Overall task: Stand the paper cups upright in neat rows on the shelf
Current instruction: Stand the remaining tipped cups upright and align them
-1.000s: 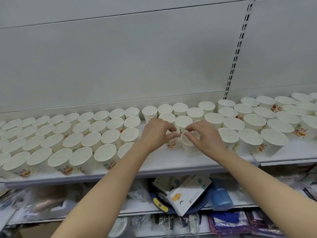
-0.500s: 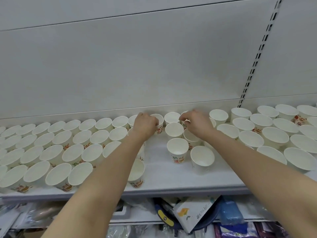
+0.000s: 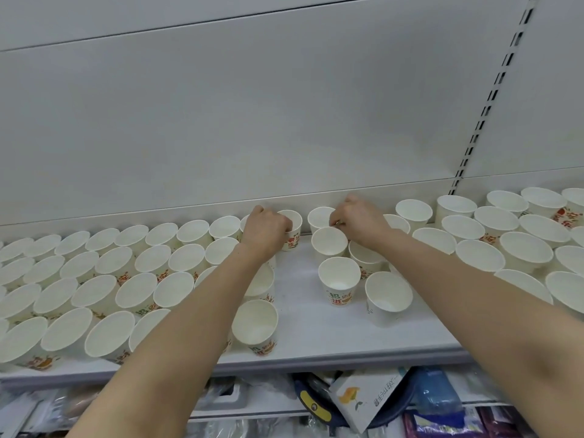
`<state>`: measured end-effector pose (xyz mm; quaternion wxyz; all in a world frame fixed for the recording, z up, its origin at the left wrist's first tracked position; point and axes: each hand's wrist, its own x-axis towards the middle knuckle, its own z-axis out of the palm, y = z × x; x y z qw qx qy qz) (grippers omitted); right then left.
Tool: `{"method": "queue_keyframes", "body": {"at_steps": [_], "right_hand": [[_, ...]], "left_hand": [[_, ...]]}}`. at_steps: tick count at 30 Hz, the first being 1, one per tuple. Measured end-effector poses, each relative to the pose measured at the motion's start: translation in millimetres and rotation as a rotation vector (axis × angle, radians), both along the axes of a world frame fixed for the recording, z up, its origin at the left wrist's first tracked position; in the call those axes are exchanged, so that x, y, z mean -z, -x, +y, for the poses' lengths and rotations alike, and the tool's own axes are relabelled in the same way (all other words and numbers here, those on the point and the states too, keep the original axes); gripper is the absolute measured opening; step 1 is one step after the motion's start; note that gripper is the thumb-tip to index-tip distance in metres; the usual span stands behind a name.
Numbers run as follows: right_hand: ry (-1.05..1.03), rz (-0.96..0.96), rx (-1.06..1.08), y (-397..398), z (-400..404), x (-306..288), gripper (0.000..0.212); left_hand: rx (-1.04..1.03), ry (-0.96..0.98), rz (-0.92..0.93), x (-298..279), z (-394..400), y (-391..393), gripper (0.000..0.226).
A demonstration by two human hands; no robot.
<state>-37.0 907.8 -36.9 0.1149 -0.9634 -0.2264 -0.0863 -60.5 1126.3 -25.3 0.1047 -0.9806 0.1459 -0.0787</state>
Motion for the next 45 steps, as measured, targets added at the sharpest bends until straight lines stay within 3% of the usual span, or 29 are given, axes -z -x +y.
{"method": "queue_keyframes", "body": {"at_steps": [3, 6, 9, 13, 19, 23, 29, 34, 38, 45], "right_hand": [[-0.031, 0.017, 0.004, -2, 3, 0, 0.017], [-0.063, 0.006, 0.003, 0, 1, -3, 0.022], [-0.119, -0.066, 0.004, 10, -9, -6, 0.024], [-0.163, -0.114, 0.017, 35, -24, -13, 0.016], [-0.321, -0.055, 0.004, 83, -57, -16, 0.005], [-0.235, 0.063, 0.000, 101, -71, -17, 0.010], [-0.143, 0.079, 0.031, 107, -60, -21, 0.013], [-0.048, 0.131, 0.017, 103, -55, -24, 0.018], [-0.001, 0.134, 0.034, 103, -52, -25, 0.015], [-0.231, 0.101, 0.113, 89, -52, -26, 0.012]], "left_hand": [[0.077, 0.148, -0.027, 0, -2, 3, 0.023], [0.284, 0.333, -0.112, -1, -10, 12, 0.028], [0.424, 0.277, -0.008, -3, -24, 20, 0.030], [0.432, 0.188, 0.088, -8, -36, 22, 0.016], [0.292, 0.431, 0.112, -22, -18, 29, 0.012], [0.211, 0.507, 0.151, -31, 2, 33, 0.009], [0.108, 0.427, 0.187, -24, 12, 45, 0.012], [0.089, 0.186, 0.121, -22, 18, 46, 0.012], [0.125, 0.207, 0.154, -24, 11, 49, 0.032], [0.128, 0.159, 0.128, -25, -4, 47, 0.008]]}}
